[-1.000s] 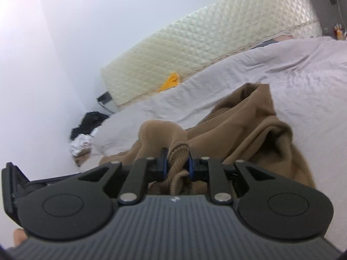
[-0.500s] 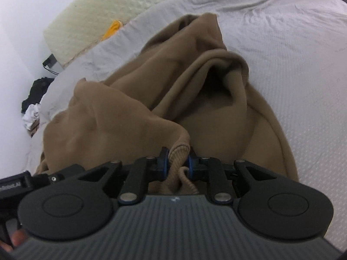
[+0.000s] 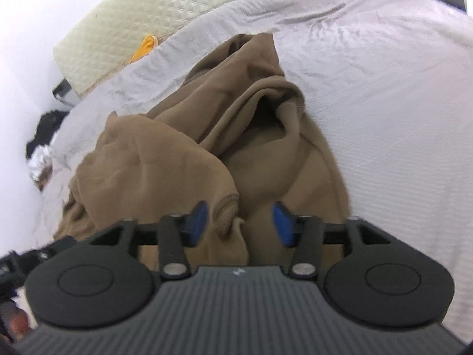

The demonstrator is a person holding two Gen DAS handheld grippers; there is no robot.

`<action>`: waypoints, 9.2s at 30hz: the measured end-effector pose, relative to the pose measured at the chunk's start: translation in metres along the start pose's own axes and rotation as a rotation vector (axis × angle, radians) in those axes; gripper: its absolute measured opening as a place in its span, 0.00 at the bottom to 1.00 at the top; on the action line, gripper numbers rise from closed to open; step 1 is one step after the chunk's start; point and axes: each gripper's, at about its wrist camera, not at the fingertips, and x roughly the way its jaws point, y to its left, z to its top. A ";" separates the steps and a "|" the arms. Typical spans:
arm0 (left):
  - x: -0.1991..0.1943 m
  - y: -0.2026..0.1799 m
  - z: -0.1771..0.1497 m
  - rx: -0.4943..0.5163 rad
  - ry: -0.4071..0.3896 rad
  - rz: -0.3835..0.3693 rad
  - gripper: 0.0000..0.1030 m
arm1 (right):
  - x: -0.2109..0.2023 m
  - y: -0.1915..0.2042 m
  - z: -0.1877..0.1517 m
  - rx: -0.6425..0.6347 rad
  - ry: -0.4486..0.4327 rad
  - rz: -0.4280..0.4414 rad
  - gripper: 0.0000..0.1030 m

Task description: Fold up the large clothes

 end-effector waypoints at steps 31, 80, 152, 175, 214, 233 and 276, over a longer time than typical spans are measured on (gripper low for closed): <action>-0.092 0.124 -0.019 -0.509 -0.022 0.341 0.78 | 0.013 -0.072 -0.031 0.415 0.251 0.096 0.84; -0.037 0.163 -0.032 -0.677 0.046 0.219 0.77 | 0.030 -0.075 -0.041 0.500 0.213 0.111 0.40; 0.044 0.182 0.095 -0.823 -0.042 0.025 0.27 | 0.118 -0.051 0.085 0.734 0.111 0.344 0.11; 0.037 0.244 0.110 -0.984 0.027 -0.152 0.68 | 0.152 -0.057 0.084 0.736 0.122 0.335 0.12; 0.098 -0.003 0.089 0.112 0.014 0.000 0.75 | 0.062 -0.094 0.103 0.692 -0.004 0.344 0.75; 0.117 0.006 0.082 0.107 0.024 0.035 0.80 | 0.079 0.055 0.067 -0.157 -0.005 0.209 0.61; 0.054 0.108 0.107 0.219 0.014 0.434 0.81 | 0.107 0.059 0.058 -0.207 -0.004 0.178 0.65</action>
